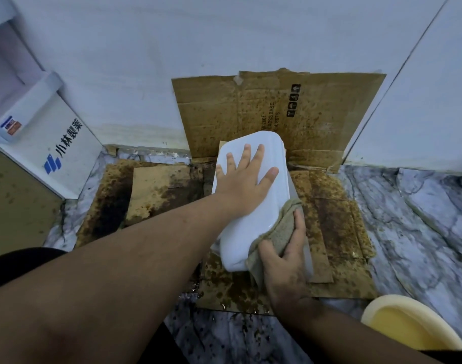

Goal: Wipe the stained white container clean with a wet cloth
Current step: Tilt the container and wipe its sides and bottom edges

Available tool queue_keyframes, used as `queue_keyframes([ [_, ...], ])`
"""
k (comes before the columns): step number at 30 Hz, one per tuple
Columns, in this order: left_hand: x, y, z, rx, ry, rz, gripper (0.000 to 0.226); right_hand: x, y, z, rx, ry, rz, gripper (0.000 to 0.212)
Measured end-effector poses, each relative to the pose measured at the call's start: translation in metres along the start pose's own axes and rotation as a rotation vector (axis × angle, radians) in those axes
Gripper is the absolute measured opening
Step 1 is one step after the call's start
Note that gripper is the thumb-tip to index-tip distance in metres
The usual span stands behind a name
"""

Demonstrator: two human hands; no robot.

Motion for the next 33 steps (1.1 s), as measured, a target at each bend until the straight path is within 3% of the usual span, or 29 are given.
queue_keyframes([
  [7, -0.005, 0.003, -0.003, -0.016, 0.045, 0.007, 0.073, 0.003, 0.014, -0.002, -0.036, 0.306, -0.353, 0.065],
  [11, -0.011, 0.003, -0.004, -0.013, 0.046, 0.0, 0.072, 0.016, 0.007, -0.004, -0.125, 0.325, -0.279, 0.069],
  [15, -0.013, 0.002, -0.004, -0.018, 0.049, 0.002, 0.071, 0.007, -0.006, -0.011, -0.212, 0.396, -0.328, 0.081],
  [18, -0.015, 0.001, -0.004, -0.014, 0.044, 0.002, 0.071, 0.003, -0.006, -0.005, -0.235, 0.496, -0.345, 0.077],
  [22, -0.017, 0.001, -0.008, -0.013, 0.062, 0.007, 0.07, 0.004, 0.001, 0.004, -0.168, 0.45, -0.38, 0.073],
  [28, -0.011, 0.01, -0.011, 0.015, 0.024, 0.06, 0.075, 0.013, -0.004, -0.001, -0.01, 0.16, -0.328, 0.06],
  [31, 0.0, 0.019, -0.031, 0.172, -0.139, 0.167, 0.075, 0.011, -0.013, -0.003, -0.014, 0.136, -0.335, 0.059],
  [33, 0.014, 0.031, -0.043, 0.293, -0.193, 0.293, 0.057, 0.006, -0.018, -0.003, -0.074, 0.184, -0.405, 0.062],
])
Point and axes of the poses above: each hand's wrist, its own y-axis away from the middle knuckle, its own z-axis out of the palm, x = y × z, the point moved 10 cm from there along -y, towards the middle knuckle
